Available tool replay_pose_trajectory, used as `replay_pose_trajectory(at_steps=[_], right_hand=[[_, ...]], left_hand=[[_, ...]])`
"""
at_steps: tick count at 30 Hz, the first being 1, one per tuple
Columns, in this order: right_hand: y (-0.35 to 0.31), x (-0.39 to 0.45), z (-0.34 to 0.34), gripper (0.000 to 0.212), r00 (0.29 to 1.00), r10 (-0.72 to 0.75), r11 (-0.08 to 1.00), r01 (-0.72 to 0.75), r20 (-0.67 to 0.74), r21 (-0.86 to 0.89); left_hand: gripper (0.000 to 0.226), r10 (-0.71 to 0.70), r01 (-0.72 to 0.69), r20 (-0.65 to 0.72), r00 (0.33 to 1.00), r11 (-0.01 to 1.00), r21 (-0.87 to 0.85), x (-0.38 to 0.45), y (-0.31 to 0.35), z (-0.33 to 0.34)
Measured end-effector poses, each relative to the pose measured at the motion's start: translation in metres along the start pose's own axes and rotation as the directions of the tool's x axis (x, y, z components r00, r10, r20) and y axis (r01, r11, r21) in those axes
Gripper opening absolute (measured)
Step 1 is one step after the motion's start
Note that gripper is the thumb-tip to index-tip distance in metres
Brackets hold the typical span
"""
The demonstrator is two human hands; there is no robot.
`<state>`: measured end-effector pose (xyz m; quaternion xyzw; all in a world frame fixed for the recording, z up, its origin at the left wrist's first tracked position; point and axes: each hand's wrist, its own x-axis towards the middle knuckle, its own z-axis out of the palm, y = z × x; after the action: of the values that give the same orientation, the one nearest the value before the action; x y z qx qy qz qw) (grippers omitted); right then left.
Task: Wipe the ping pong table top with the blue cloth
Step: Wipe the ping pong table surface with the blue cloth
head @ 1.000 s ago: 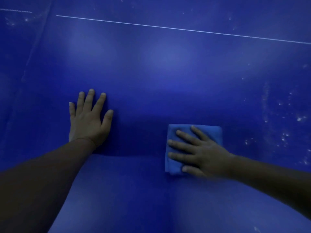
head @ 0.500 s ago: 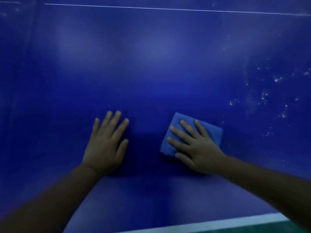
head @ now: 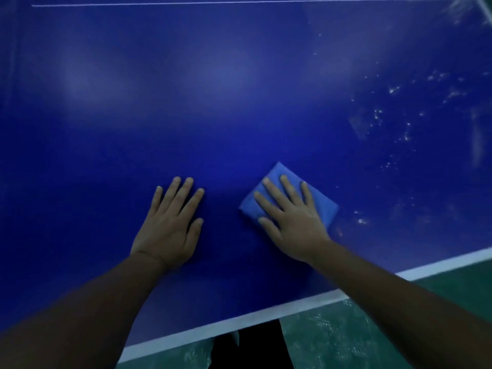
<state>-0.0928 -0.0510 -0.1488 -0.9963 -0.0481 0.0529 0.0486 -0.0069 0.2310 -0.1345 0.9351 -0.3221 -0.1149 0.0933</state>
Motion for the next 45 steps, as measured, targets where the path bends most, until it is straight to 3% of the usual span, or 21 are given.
replay_pose_trajectory(at_steps=[3, 5, 8, 10, 13, 16, 20, 23, 24, 26, 28, 29, 30, 32, 35, 37, 38, 41, 42, 43, 45], right_hand=[[0.067, -0.036, -0.012, 0.057, 0.941, 0.337, 0.941, -0.338, -0.011, -0.02], [0.111, -0.054, -0.021, 0.056, 0.725, 0.688, 0.725, -0.688, 0.013, 0.037], [0.098, -0.046, -0.025, 0.058, 0.432, 0.901, 0.421, -0.89, 0.029, 0.174], [0.04, -0.03, -0.016, 0.057, 0.52, 0.854, 0.518, -0.841, -0.031, 0.158], [-0.045, -0.044, 0.004, 0.053, 0.924, 0.379, 0.925, -0.377, -0.041, 0.055], [-0.007, -0.087, 0.003, 0.056, 0.934, 0.358, 0.933, -0.358, 0.01, 0.026], [0.094, -0.132, -0.015, 0.057, 0.548, 0.835, 0.546, -0.837, 0.057, 0.046], [0.082, -0.11, -0.018, 0.058, 0.303, 0.952, 0.292, -0.943, 0.047, 0.157], [0.059, -0.097, -0.015, 0.057, 0.328, 0.944, 0.319, -0.935, 0.036, 0.156], [-0.003, -0.082, -0.002, 0.054, 0.602, 0.797, 0.603, -0.789, -0.044, 0.12], [-0.05, -0.095, 0.009, 0.052, 0.923, 0.386, 0.923, -0.385, -0.012, 0.014], [-0.047, -0.102, 0.006, 0.053, 0.971, 0.236, 0.972, -0.236, 0.038, -0.008], [-0.024, -0.106, 0.003, 0.054, 0.979, 0.197, 0.98, -0.197, 0.059, -0.004], [0.038, -0.114, -0.002, 0.056, 0.893, 0.449, 0.893, -0.449, 0.028, -0.02], [0.112, -0.119, -0.021, 0.058, 0.453, 0.888, 0.444, -0.889, 0.077, 0.112], [0.102, -0.105, -0.02, 0.059, 0.317, 0.946, 0.301, -0.938, 0.07, 0.17], [0.084, -0.096, -0.015, 0.058, 0.367, 0.929, 0.356, -0.921, 0.048, 0.156], [0.015, -0.092, 0.003, 0.054, 0.828, 0.561, 0.827, -0.56, -0.009, 0.039], [0.008, -0.1, 0.005, 0.054, 0.917, 0.399, 0.917, -0.399, 0.019, -0.003], [0.018, -0.107, 0.002, 0.055, 0.943, 0.329, 0.944, -0.329, 0.049, -0.016], [0.064, -0.12, -0.005, 0.055, 0.861, 0.507, 0.862, -0.507, 0.045, -0.024]], left_hand=[[0.064, 0.004, -0.004, -0.002, 1.0, 1.0, -0.008, -0.001, -0.002, 0.0], [0.064, 0.005, -0.005, -0.007, 1.0, 1.0, -0.019, -0.001, -0.001, 0.001], [0.064, 0.007, -0.008, -0.016, 1.0, 1.0, -0.016, -0.002, 0.0, 0.0], [0.064, 0.012, -0.012, -0.015, 1.0, 1.0, -0.009, -0.002, 0.0, 0.0], [0.064, 0.011, -0.011, 0.004, 1.0, 1.0, 0.0, -0.001, -0.001, 0.002], [0.063, 0.011, -0.011, 0.006, 1.0, 1.0, -0.008, 0.0, -0.001, 0.004], [0.063, 0.005, -0.005, 0.005, 1.0, 1.0, -0.014, 0.0, -0.001, 0.003], [0.064, 0.007, -0.007, 0.007, 1.0, 1.0, -0.014, 0.0, 0.0, 0.002], [0.064, 0.007, -0.007, 0.008, 1.0, 1.0, -0.019, -0.001, 0.0, 0.002], [0.064, 0.002, -0.002, 0.008, 1.0, 1.0, -0.028, -0.001, 0.0, 0.002], [0.064, -0.001, 0.001, 0.003, 1.0, 0.999, -0.037, -0.001, 0.0, 0.002], [0.065, 0.0, 0.0, 0.002, 1.0, 0.999, -0.046, -0.001, 0.001, 0.001], [0.065, 0.001, -0.001, 0.0, 1.0, 0.999, -0.051, -0.001, 0.001, 0.001], [0.065, 0.003, -0.003, 0.0, 1.0, 0.999, -0.044, -0.001, 0.001, 0.001], [0.065, -0.003, 0.003, 0.001, 1.0, 1.0, -0.029, -0.002, 0.001, 0.001], [0.065, -0.005, 0.005, 0.001, 1.0, 1.0, -0.028, -0.001, 0.001, 0.001], [0.065, -0.003, 0.003, 0.003, 1.0, 1.0, -0.026, -0.001, 0.001, 0.001], [0.065, -0.005, 0.005, 0.008, 1.0, 1.0, -0.017, -0.001, 0.001, 0.001], [0.065, -0.004, 0.004, 0.009, 1.0, 1.0, -0.015, -0.001, 0.0, 0.002], [0.065, -0.002, 0.002, 0.01, 1.0, 1.0, -0.008, -0.001, 0.0, 0.002], [0.066, -0.007, 0.007, 0.001, 1.0, 1.0, 0.011, -0.001, -0.001, 0.003]])
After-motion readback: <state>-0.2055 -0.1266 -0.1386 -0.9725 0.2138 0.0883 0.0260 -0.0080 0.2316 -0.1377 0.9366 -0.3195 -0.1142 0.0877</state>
